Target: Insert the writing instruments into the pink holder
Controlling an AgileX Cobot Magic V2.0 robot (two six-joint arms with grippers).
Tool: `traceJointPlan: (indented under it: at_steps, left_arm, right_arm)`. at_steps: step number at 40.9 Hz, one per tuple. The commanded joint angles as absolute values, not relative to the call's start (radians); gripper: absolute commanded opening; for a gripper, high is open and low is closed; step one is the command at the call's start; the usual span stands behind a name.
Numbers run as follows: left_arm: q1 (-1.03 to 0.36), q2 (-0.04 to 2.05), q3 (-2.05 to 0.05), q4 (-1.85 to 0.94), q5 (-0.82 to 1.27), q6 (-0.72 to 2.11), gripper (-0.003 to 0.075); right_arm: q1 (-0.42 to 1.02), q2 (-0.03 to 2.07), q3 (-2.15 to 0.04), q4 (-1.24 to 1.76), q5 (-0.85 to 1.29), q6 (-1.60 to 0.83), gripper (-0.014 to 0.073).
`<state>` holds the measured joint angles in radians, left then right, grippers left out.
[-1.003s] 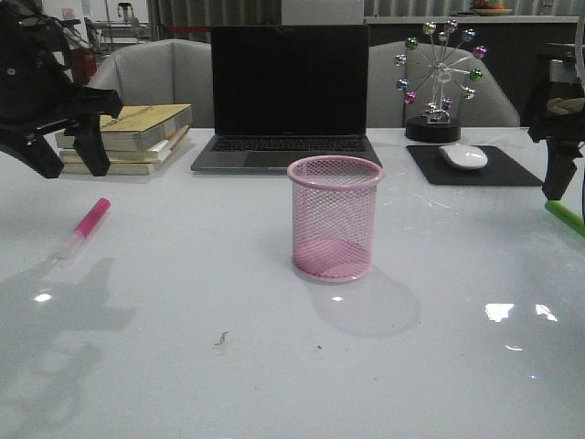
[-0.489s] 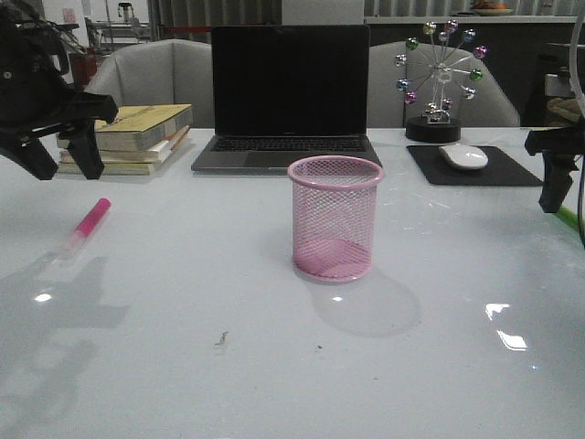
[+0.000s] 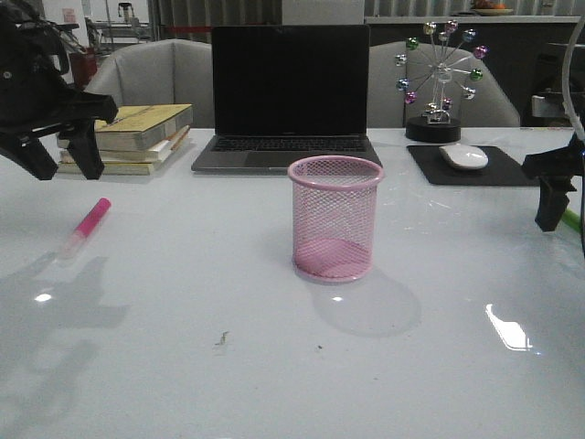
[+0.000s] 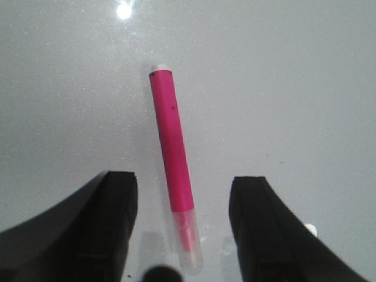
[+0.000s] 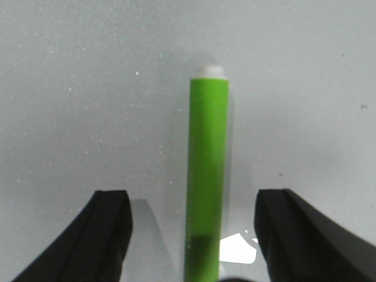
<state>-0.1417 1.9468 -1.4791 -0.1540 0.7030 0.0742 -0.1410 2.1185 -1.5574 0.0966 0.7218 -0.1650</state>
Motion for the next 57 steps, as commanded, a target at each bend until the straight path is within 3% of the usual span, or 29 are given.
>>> traceJointPlan:
  at_steps: [1,18,42,57]
  left_arm:
    - [-0.141,1.891,-1.511,-0.161,0.672,0.066,0.0423]
    - [-0.141,1.891,-1.511,-0.141,0.672,0.066,0.0423]
    - [-0.141,1.891,-1.511,-0.141,0.672,0.066,0.0423]
    - [-0.141,1.891,-1.511,-0.141,0.672,0.066,0.0423]
  right_arm:
    - [-0.143,2.059,-1.589,0.086,0.673,-0.183,0.0549]
    - [-0.143,2.085,-1.589,0.097,0.69,-0.183,0.054]
    - [-0.143,2.085,-1.589,0.13,0.724,-0.183,0.0054]
    - [-0.143,2.072,-1.589,0.138,0.71,-0.183,0.0058]
